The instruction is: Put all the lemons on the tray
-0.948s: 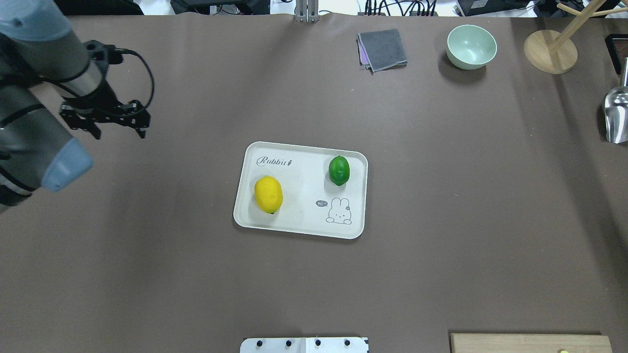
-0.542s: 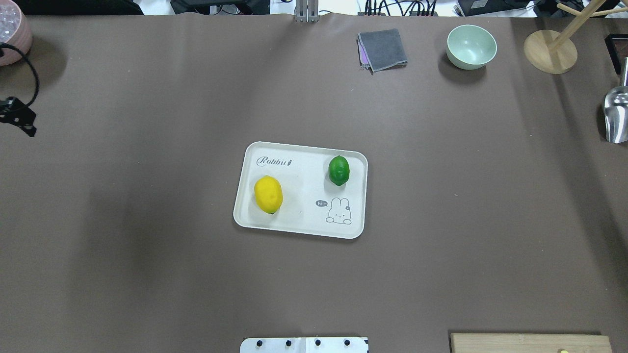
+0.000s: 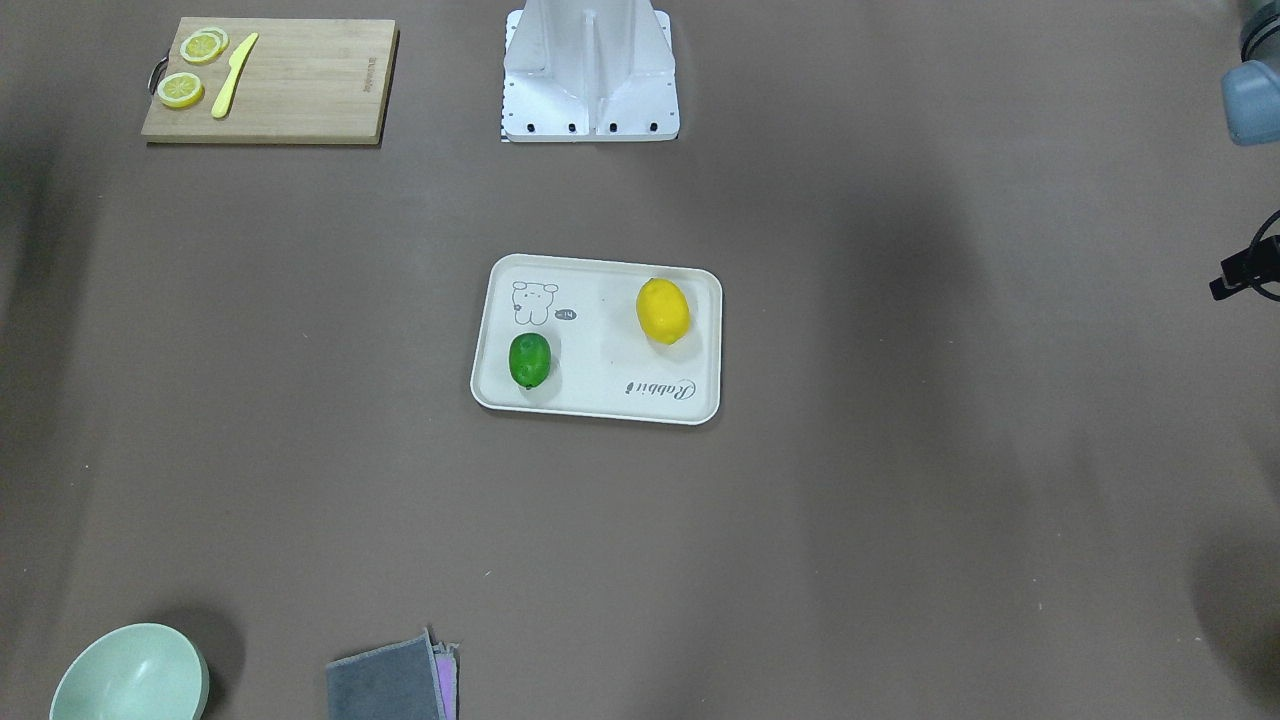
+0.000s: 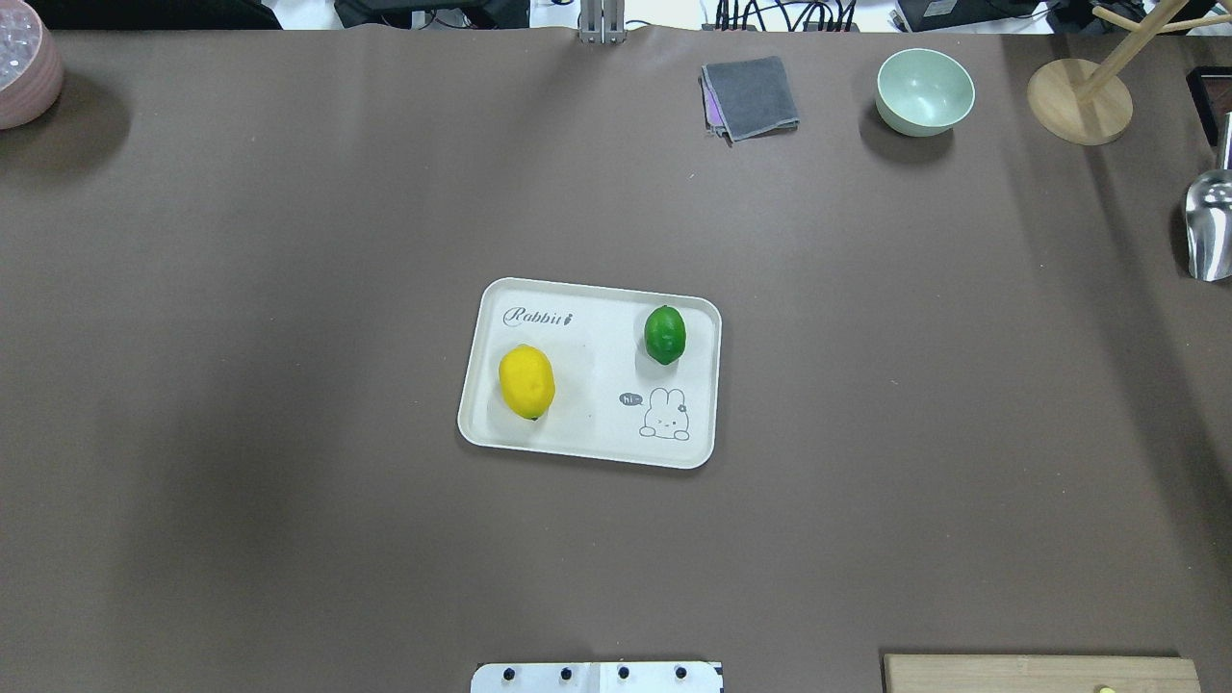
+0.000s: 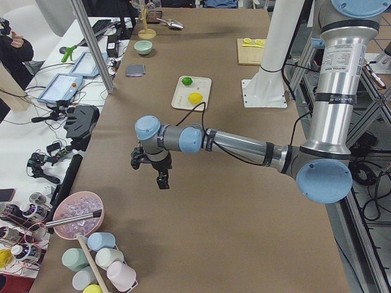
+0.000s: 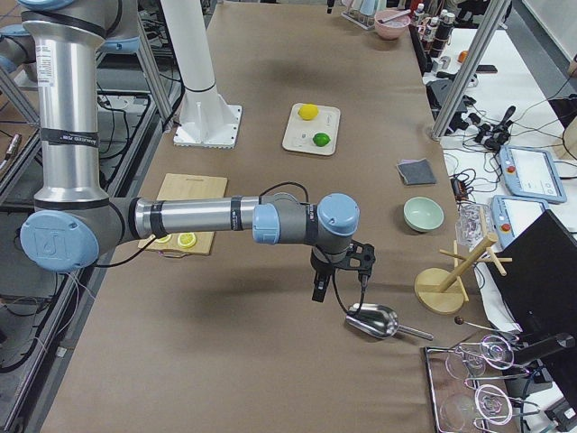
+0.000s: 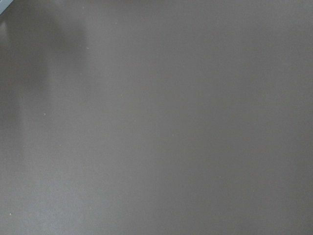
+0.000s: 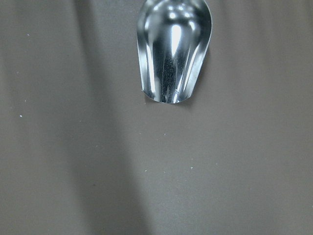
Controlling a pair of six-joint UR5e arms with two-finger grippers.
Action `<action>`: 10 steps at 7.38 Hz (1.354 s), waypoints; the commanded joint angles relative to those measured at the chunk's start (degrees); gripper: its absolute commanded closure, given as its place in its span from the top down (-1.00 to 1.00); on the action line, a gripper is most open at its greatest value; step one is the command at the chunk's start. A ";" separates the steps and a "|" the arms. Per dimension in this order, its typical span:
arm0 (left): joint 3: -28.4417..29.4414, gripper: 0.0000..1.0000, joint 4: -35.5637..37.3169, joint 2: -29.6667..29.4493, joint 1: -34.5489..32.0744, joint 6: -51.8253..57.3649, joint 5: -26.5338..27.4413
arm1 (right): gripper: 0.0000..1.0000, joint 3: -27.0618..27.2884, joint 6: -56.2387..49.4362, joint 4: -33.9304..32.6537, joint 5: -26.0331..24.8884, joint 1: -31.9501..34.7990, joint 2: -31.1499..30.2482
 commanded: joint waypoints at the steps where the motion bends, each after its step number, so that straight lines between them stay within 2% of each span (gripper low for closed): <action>1: -3.11 0.97 -0.08 5.68 -2.90 5.81 -1.39 | 0.98 -0.59 0.15 0.16 0.03 -0.09 -0.07; 5: -0.33 0.97 -0.08 11.08 -11.34 14.79 -1.39 | 0.98 -0.77 0.24 0.25 -0.49 -0.09 -0.07; 10: -0.40 0.96 -0.34 12.22 -11.70 14.82 -1.39 | 0.99 -0.59 0.15 0.25 -0.14 0.00 -0.07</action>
